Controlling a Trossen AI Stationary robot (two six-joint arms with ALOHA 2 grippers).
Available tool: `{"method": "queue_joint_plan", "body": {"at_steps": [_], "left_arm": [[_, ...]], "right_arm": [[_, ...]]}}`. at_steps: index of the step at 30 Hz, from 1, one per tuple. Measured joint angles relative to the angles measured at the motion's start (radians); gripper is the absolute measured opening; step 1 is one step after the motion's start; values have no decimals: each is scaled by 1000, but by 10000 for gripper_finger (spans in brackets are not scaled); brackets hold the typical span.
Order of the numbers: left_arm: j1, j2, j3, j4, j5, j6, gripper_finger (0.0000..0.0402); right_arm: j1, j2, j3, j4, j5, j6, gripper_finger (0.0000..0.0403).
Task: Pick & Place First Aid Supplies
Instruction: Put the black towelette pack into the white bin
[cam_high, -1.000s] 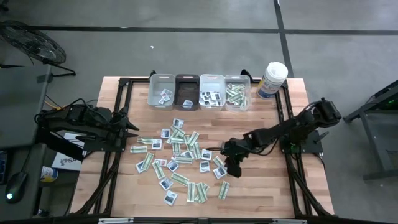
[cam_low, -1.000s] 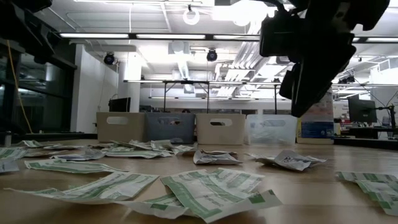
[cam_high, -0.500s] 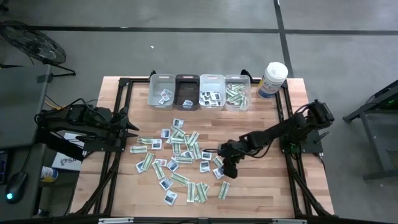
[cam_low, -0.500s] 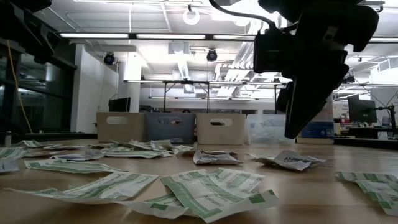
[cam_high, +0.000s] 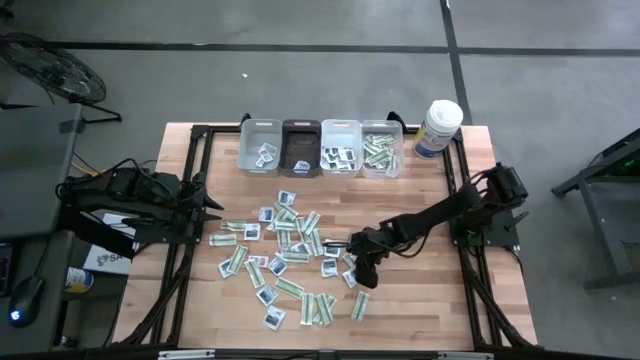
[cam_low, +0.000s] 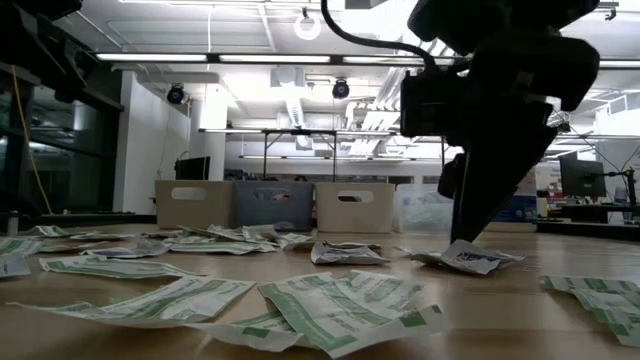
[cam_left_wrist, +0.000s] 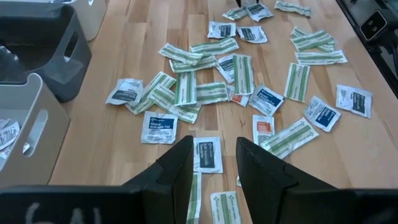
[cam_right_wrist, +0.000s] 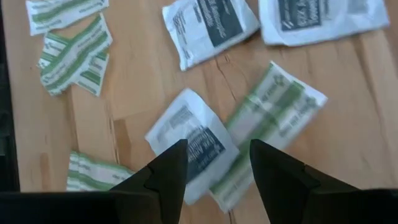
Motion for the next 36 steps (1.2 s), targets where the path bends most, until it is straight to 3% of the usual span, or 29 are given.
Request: {"method": "queue_joint_plan", "body": {"at_steps": [13,31,36], "left_arm": [[0,0,0,0,-2,0,119],[0,0,0,0,2,0,119],[0,0,0,-1,2,0,119]], "right_arm": [[18,21,0,26,-17,12,144],[33,21,0,9,38,12,11],[33,20,0,11,27,41,4]]}}
